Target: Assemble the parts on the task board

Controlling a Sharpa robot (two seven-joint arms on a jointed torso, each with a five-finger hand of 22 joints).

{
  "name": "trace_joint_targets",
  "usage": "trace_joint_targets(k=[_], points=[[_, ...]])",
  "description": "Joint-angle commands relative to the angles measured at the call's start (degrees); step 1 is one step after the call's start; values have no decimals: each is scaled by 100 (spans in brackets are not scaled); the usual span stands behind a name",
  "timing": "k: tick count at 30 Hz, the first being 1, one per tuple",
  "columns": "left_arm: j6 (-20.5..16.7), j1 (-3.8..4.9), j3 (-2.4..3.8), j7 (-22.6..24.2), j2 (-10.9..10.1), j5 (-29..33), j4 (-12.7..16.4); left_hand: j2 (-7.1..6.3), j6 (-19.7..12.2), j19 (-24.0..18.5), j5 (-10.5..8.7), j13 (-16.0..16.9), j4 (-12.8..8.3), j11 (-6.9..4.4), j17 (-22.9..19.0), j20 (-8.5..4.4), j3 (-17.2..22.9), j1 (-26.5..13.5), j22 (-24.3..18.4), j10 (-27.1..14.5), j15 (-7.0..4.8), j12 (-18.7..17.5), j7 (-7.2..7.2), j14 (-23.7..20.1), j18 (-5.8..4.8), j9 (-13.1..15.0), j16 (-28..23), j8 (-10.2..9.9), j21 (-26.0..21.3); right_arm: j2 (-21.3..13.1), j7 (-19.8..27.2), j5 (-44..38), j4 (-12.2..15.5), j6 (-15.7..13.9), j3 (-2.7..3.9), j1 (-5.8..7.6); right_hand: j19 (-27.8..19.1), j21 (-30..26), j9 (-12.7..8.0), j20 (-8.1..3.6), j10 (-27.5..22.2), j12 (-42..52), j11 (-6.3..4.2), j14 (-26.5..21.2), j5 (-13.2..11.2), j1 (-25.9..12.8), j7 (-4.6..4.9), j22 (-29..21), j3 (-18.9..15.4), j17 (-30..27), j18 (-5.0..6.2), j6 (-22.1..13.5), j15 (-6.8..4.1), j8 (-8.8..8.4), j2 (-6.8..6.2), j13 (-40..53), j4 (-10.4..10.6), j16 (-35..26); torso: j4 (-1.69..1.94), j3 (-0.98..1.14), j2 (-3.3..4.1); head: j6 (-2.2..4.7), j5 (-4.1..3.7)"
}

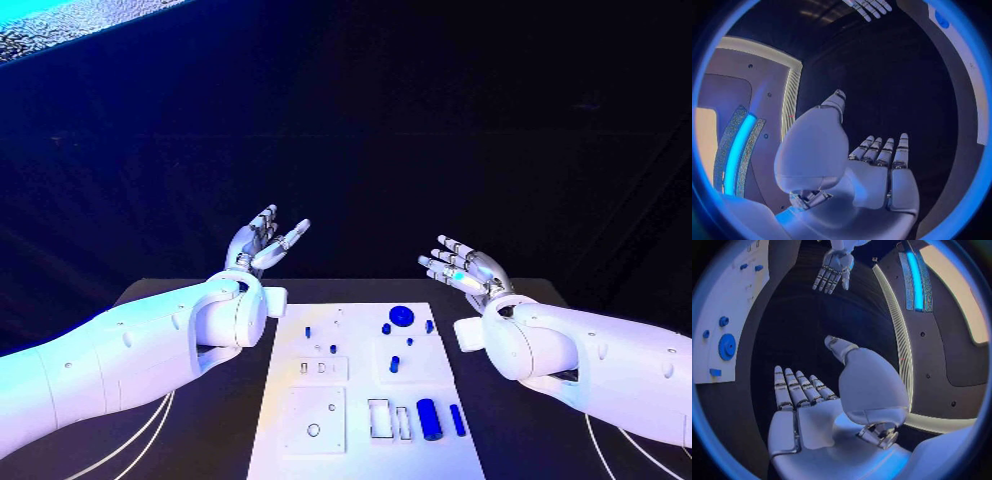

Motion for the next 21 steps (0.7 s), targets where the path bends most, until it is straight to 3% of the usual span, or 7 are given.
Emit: trace_joint_targets(k=[1,3,6,11,14,16,21], points=[[371,6,-1,135,14,-141,-6,4,47,1,23,8,29,47,9,40,16,86,6,17,47,34,194,5,89,7,41,28,27,-8,-257,-304,-45,747,-24,37,394,134,63,32,392,84,38,474,55,361,937,64,130,72,142,318,-10,106,-8,42,-68,104,-1,-1,0,0,0],[371,6,-1,135,14,-141,-6,63,102,4,14,20,27,90,27,46,56,88,9,100,64,49,232,98,116,14,64,43,35,-10,-270,-315,-57,784,-35,48,576,199,117,25,702,120,10,862,53,470,931,89,195,125,186,564,-51,167,-16,66,-166,183,-1,-1,0,0,0],[479,6,-7,75,-167,-116,87,236,317,124,-9,52,14,248,85,65,197,64,28,418,94,90,364,444,155,46,136,92,72,-93,-300,-1790,-194,424,-35,109,959,336,239,26,1430,191,-48,1691,49,603,911,133,320,233,284,1143,-155,318,-48,110,-336,352,-14,-28,34,-130,-25],[584,7,-8,123,-356,-157,264,503,1470,1856,-48,162,-16,583,317,74,473,69,233,1975,176,261,648,2074,91,240,473,392,561,-81,-302,-2750,-304,253,-33,183,2122,681,482,18,3124,328,-202,2913,47,747,815,236,504,371,487,2383,-346,654,-138,188,-588,582,-19,-6,104,-129,-25],[610,8,-7,145,-468,-206,382,516,2178,3020,-59,212,-31,594,562,67,580,140,325,3026,119,311,660,3540,173,362,803,583,943,-72,-367,-3381,-362,225,-31,228,2400,803,580,5,3521,317,-290,3208,43,751,742,249,571,395,579,2976,-444,802,-196,187,-648,642,-18,2,134,-126,-41],[629,9,-7,147,-546,-244,469,508,2933,3262,-65,278,-43,603,647,57,645,194,309,4010,63,457,659,3814,230,504,868,818,1010,-66,-455,-3811,-390,251,-30,261,2672,946,658,-53,3804,343,-371,3482,39,767,676,290,602,430,616,3439,-534,937,-236,196,-687,731,-20,9,159,-124,-44],[710,12,-6,97,-771,-342,759,423,3583,4148,-72,296,-68,418,1083,-162,833,311,372,4680,-188,452,594,4661,269,660,1180,1065,1373,-21,-834,-4967,-465,442,-28,381,3210,1323,692,-313,4420,295,-556,4119,5,767,516,432,521,540,600,3873,-768,1056,-336,186,-727,929,-15,35,259,-105,-57]])
